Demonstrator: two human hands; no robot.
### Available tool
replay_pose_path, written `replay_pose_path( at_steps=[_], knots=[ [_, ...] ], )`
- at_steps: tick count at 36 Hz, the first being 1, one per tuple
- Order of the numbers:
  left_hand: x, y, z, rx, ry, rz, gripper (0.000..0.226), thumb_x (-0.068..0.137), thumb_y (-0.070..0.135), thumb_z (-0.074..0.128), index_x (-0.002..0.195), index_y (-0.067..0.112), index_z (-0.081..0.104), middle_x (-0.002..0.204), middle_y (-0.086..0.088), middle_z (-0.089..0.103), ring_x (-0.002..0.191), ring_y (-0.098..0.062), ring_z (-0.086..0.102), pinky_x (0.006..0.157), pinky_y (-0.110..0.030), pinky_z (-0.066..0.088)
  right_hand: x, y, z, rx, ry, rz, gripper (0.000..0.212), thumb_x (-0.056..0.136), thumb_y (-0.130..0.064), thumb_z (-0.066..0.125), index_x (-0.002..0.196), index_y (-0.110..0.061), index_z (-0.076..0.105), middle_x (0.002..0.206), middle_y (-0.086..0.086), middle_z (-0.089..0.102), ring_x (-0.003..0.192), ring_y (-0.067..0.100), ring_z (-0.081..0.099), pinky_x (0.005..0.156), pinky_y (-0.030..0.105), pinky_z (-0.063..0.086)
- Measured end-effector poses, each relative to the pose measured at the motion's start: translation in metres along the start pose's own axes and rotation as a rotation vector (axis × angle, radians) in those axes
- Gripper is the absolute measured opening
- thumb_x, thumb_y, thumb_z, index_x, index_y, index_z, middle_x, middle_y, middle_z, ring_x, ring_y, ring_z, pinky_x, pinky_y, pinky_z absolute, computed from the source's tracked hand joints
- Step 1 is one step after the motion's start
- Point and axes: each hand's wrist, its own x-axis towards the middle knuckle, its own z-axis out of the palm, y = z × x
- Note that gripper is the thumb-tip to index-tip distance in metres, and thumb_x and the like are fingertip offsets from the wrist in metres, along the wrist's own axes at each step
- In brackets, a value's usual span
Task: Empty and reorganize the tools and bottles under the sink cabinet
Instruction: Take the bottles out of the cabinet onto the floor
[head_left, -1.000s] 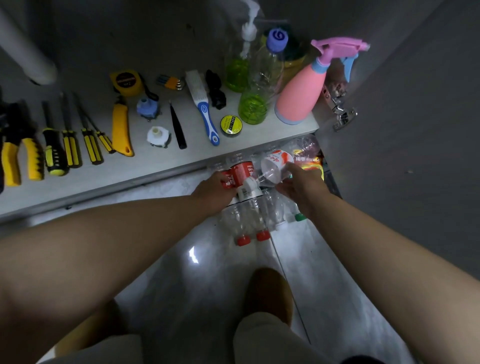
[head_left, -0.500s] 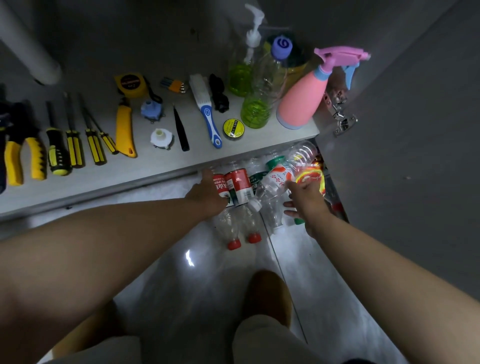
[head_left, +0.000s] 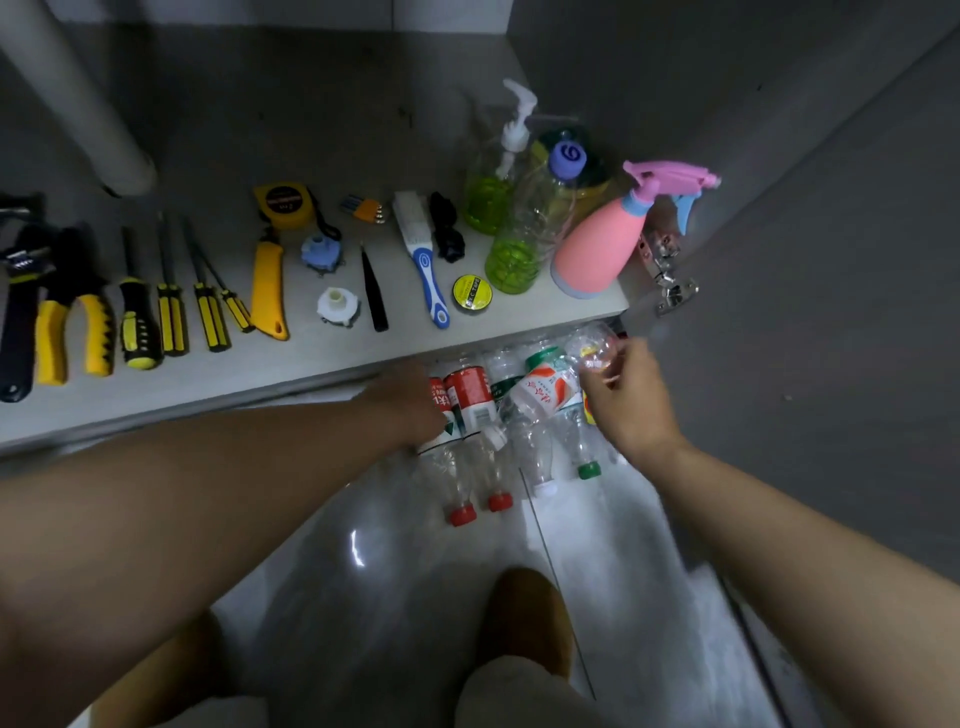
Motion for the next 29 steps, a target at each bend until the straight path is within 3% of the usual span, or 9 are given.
replay_pose_path(
  at_steps=[2,4,6,9,12,16,23,27,29],
  knots=[
    [0.0,0.009,-0.008,0.012,0.002,0.077,0.017,0.085,0.018,0.064,0.101,0.011,0.066,0.1,-0.011,0.071,0.089,-0.026,0.068,0.082,-0.04,0.06,0.012,-0.019,-0.018,-0.092,0.093,-0.15,0.028,0.086,-0.013,0.065,0.105,-0.016,0.045,0.112,0.008,0.043,0.078,0.021,0.05,0.081,0.038,0.047],
    [0.0,0.015,-0.015,0.033,0.026,0.118,0.014,0.088,0.024,0.061,0.097,0.015,0.064,0.096,-0.007,0.068,0.089,-0.024,0.065,0.08,-0.038,0.058,0.026,-0.041,-0.038,-0.159,0.19,-0.272,0.038,0.083,-0.013,0.063,0.115,-0.016,0.044,0.12,0.01,0.037,0.072,0.021,0.048,0.079,0.039,0.049],
    [0.001,0.02,-0.019,0.0,0.079,0.154,0.011,0.09,0.027,0.058,0.095,0.017,0.061,0.096,-0.004,0.065,0.09,-0.023,0.063,0.078,-0.035,0.054,0.045,-0.066,-0.058,-0.231,0.281,-0.335,0.051,0.081,-0.017,0.062,0.127,-0.015,0.041,0.13,0.014,0.035,0.077,0.034,0.055,0.073,0.042,0.05],
    [0.0,0.026,-0.022,-0.086,0.152,0.218,0.013,0.093,0.023,0.052,0.088,0.019,0.062,0.093,-0.003,0.067,0.093,-0.024,0.063,0.077,-0.033,0.052,0.072,-0.098,-0.084,-0.356,0.372,-0.351,0.061,0.081,-0.023,0.061,0.138,-0.019,0.04,0.143,0.016,0.034,0.093,0.046,0.061,0.072,0.046,0.051],
    [-0.004,0.032,-0.025,-0.158,0.209,0.249,0.018,0.092,0.015,0.049,0.085,0.016,0.065,0.097,-0.006,0.071,0.096,-0.027,0.064,0.087,-0.037,0.054,0.095,-0.116,-0.097,-0.475,0.3,-0.28,0.061,0.085,-0.028,0.061,0.141,-0.022,0.039,0.145,0.014,0.036,0.101,0.049,0.061,0.083,0.049,0.05],
    [-0.009,0.038,-0.029,-0.241,0.205,0.288,0.02,0.093,0.009,0.049,0.093,0.009,0.069,0.097,-0.009,0.073,0.096,-0.027,0.066,0.086,-0.034,0.054,0.109,-0.123,-0.1,-0.552,0.155,-0.123,0.044,0.09,-0.033,0.065,0.131,-0.016,0.058,0.131,0.022,0.059,0.118,0.044,0.06,0.095,0.044,0.05],
    [-0.023,0.06,-0.045,-0.322,0.115,0.399,0.011,0.09,0.012,0.065,0.101,0.016,0.068,0.082,0.002,0.067,0.082,-0.017,0.064,0.078,-0.028,0.054,0.071,-0.117,-0.105,-0.565,0.32,-0.212,0.036,0.088,-0.05,0.065,0.11,-0.023,0.071,0.104,0.02,0.07,0.098,0.044,0.067,0.076,0.038,0.052],
    [-0.041,0.079,-0.061,-0.279,0.119,0.486,0.039,0.084,0.022,0.078,0.116,0.022,0.056,0.103,-0.003,0.063,0.083,-0.015,0.06,0.082,-0.037,0.055,0.035,-0.126,-0.12,-0.553,0.35,-0.375,0.038,0.085,-0.061,0.063,0.099,-0.028,0.075,0.077,0.008,0.067,0.073,0.037,0.064,0.055,0.025,0.04],
    [-0.053,0.088,-0.068,-0.201,0.16,0.527,0.065,0.077,0.031,0.085,0.13,0.025,0.048,0.119,-0.001,0.054,0.099,-0.014,0.055,0.088,-0.033,0.052,0.019,-0.136,-0.127,-0.514,0.286,-0.399,0.032,0.081,-0.06,0.069,0.094,-0.031,0.077,0.067,-0.002,0.059,0.067,0.03,0.059,0.049,0.02,0.033]
  ],
)
